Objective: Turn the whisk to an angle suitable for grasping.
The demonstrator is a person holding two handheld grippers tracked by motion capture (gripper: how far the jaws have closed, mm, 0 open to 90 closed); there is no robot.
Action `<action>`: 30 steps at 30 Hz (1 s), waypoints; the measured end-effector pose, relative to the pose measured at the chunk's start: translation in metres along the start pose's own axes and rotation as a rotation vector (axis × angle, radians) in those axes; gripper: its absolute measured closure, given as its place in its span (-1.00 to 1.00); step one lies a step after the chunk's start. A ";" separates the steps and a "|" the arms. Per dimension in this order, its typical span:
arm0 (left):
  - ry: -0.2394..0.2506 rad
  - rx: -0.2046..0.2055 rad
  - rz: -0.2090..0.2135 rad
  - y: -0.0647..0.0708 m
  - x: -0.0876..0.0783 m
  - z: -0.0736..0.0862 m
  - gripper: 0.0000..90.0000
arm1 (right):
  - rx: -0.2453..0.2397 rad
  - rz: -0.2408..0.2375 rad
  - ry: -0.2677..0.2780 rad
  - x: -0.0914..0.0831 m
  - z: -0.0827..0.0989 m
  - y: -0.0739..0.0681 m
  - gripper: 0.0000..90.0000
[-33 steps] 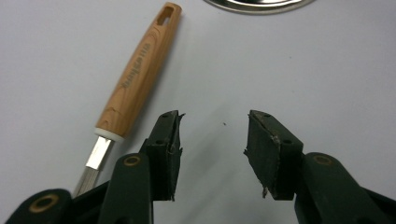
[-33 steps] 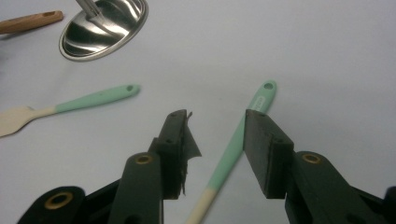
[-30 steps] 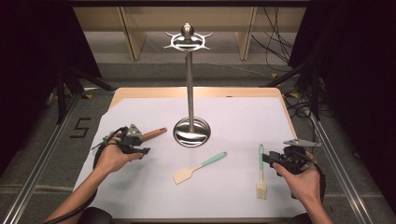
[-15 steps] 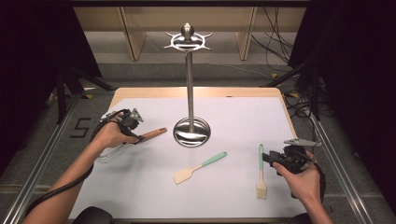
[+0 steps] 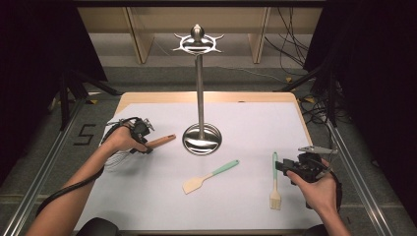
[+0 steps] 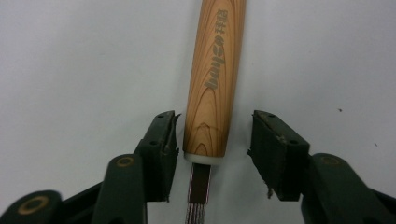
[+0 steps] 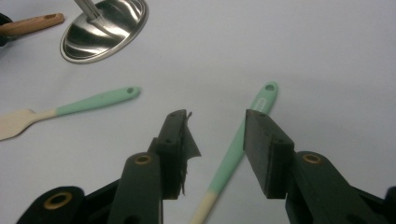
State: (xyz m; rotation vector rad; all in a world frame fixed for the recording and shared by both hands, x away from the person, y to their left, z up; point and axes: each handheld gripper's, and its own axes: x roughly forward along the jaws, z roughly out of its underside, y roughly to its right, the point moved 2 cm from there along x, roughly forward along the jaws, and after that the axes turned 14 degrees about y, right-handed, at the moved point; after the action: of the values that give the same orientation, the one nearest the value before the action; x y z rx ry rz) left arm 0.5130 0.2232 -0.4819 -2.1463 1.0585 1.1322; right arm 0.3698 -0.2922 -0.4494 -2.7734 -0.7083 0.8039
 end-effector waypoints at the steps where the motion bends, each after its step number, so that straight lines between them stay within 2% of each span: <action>1: -0.012 0.008 0.003 -0.001 0.001 0.000 0.15 | 0.034 0.026 -0.010 -0.001 0.000 -0.003 0.34; 2: -0.018 -0.001 0.015 -0.001 0.002 0.000 0.17 | -0.005 0.010 0.001 0.000 0.000 0.001 0.34; 3: -0.032 -0.015 0.028 -0.002 0.002 -0.002 0.26 | 0.000 0.017 -0.003 0.001 0.000 0.001 0.34; 4: -0.032 -0.015 0.028 -0.002 0.002 -0.002 0.27 | 0.000 0.017 -0.003 0.001 0.000 0.001 0.34; 5: -0.052 -0.015 0.030 -0.002 0.002 -0.003 0.32 | -0.006 0.014 0.002 0.001 0.000 0.002 0.34; 6: -0.052 -0.015 0.030 -0.002 0.002 -0.003 0.43 | -0.006 0.014 0.002 0.001 0.000 0.002 0.34; 7: -0.066 -0.042 0.031 0.000 0.002 -0.004 0.49 | -0.010 0.007 0.002 0.001 0.001 0.003 0.34; 10: -0.081 -0.035 0.027 0.002 0.002 -0.005 0.50 | -0.018 0.036 0.006 0.002 0.001 0.003 0.34; 11: -0.083 -0.042 0.021 0.005 0.001 -0.006 0.51 | 0.007 -0.002 -0.007 0.001 0.001 0.003 0.34; 14: -0.069 -0.063 0.008 0.008 0.000 -0.006 0.52 | 0.008 0.000 -0.008 0.001 0.001 0.003 0.34; 15: -0.039 -0.059 -0.002 0.008 -0.004 -0.006 0.52 | -0.003 -0.003 0.000 0.002 0.001 0.003 0.34; 16: -0.039 -0.059 -0.002 0.008 -0.004 -0.006 0.52 | -0.003 -0.003 0.000 0.002 0.001 0.003 0.34; 17: 0.013 -0.085 -0.020 0.012 -0.009 -0.006 0.53 | -0.005 0.005 0.005 0.001 0.001 0.003 0.34; 18: 0.013 -0.085 -0.020 0.012 -0.009 -0.006 0.53 | -0.002 0.003 0.005 0.001 0.000 0.003 0.34; 19: 0.064 -0.090 -0.025 0.016 -0.016 -0.005 0.53 | 0.013 0.000 0.000 0.000 0.000 0.003 0.34; 20: 0.064 -0.090 -0.025 0.016 -0.016 -0.005 0.53 | 0.013 0.000 0.000 0.000 0.000 0.003 0.34; 21: 0.135 -0.125 -0.046 0.022 -0.022 -0.004 0.53 | -0.003 0.047 0.034 0.001 0.000 0.003 0.34; 22: 0.135 -0.125 -0.046 0.022 -0.022 -0.004 0.53 | -0.003 0.047 0.034 0.001 0.000 0.003 0.34; 23: 0.189 -0.161 -0.048 0.026 -0.033 -0.004 0.53 | 0.015 0.006 0.013 0.000 -0.002 0.004 0.34; 24: 0.189 -0.161 -0.048 0.026 -0.033 -0.004 0.53 | 0.015 0.006 0.013 0.000 -0.002 0.004 0.34; 25: 0.258 -0.193 -0.029 0.029 -0.043 -0.004 0.53 | 0.035 0.015 0.010 0.000 -0.003 0.002 0.34; 26: 0.258 -0.193 -0.029 0.029 -0.043 -0.004 0.53 | 0.035 0.015 0.010 0.000 -0.003 0.002 0.34; 27: 0.332 -0.228 -0.044 0.034 -0.053 -0.005 0.53 | 0.009 0.050 0.067 0.005 -0.007 0.004 0.34; 28: 0.332 -0.228 -0.044 0.034 -0.053 -0.005 0.53 | 0.009 0.050 0.067 0.005 -0.007 0.004 0.34; 29: 0.395 -0.237 -0.069 0.040 -0.062 -0.006 0.53 | 0.007 0.023 0.045 0.002 -0.012 0.005 0.34; 30: 0.395 -0.237 -0.069 0.040 -0.062 -0.006 0.53 | 0.007 0.023 0.045 0.002 -0.012 0.005 0.34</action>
State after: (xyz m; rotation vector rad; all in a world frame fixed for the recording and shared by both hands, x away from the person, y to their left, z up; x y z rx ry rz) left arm 0.4613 0.2210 -0.4294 -2.6497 1.0425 0.8556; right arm 0.3803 -0.2958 -0.4415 -2.7888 -0.6662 0.7438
